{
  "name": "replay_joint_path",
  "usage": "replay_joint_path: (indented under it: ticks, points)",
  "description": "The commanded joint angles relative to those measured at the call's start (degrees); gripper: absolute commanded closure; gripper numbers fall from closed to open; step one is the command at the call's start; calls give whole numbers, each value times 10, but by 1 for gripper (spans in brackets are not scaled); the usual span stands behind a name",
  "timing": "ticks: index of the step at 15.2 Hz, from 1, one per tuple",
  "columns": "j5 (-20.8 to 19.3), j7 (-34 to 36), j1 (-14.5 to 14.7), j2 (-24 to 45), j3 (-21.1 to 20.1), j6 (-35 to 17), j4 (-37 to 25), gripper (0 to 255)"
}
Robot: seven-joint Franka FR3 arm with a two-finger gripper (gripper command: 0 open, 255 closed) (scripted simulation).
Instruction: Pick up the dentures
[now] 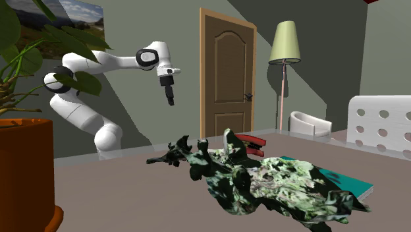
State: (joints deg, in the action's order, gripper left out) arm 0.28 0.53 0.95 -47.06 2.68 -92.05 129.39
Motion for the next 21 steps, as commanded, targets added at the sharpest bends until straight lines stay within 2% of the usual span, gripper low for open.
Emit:
replay_joint_path:
  ticks: [1, 12, 17, 21]
  points:
    - [0, 0, 0, 0, 0, 0, 0, 0]
    - [-34, -129, -13, 177, 119, -61, -91, 0]
    - [-24, -192, -15, 276, 170, -77, -161, 0]
    - [0, -246, -19, 363, 209, -80, -230, 0]
